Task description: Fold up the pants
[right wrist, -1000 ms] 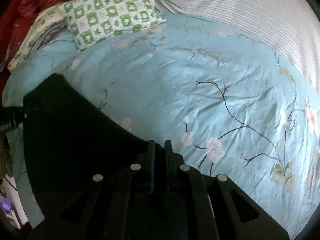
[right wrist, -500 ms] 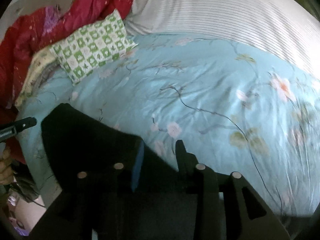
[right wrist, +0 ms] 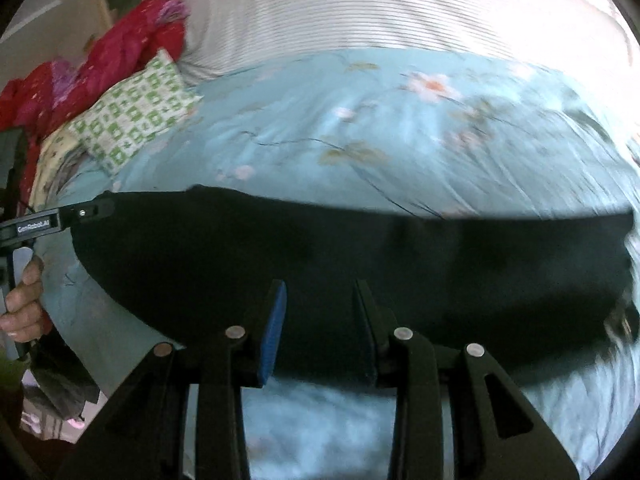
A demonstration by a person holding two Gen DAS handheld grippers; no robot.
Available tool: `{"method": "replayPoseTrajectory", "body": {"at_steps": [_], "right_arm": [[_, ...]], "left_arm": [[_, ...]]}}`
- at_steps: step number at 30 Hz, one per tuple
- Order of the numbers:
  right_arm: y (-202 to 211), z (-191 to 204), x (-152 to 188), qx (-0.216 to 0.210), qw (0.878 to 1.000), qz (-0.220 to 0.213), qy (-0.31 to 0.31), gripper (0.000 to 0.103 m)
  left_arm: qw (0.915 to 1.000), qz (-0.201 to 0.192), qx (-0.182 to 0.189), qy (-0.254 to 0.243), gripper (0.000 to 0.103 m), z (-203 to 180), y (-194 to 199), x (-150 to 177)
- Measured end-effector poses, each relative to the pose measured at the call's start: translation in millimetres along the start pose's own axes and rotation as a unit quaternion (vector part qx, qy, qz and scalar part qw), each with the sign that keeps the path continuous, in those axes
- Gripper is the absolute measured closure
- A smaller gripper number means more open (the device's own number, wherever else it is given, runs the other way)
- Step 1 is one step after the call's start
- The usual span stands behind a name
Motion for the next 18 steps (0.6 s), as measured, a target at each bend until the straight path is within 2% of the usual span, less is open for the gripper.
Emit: {"method": "replayPoseTrajectory", "body": {"at_steps": [3,8,12,18], "right_arm": [[15.8,-26.8,8.3,0.020,0.999,-0.009,-0.033,0.067],[36.0,-68.2,19.3,0.052,0.994,-0.024,-0.090,0.067],[49.4,-93.9,26.6,0.068,0.989,-0.035,-0.128,0.067],[61.3,-123.1,35.4,0.066,0.978,-0.049,-0.194,0.067]], "left_arm": [[0.9990,0.011,0.022,-0.036,0.036,-32.4,-14.2,-5.7],[0.9918,0.033,0.062,-0.107,0.034,-92.9,-39.5,-20.9],[0.9808,0.047,0.090,-0.166,0.033,-138.6,-56.2,-36.3],[0.9618,0.083,0.153,-0.212,0.031,-191.8,-82.8,-61.2]]}}
Point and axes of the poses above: each gripper's, at about its wrist camera, not at the fingertips, and y roughly against the way its jaws point, z to its left, x to its underside, the point moved 3 cm from there along -y, roughly the way its jaws point, and after that the axes turned 1 degree about -y, right-handed, at the moved point
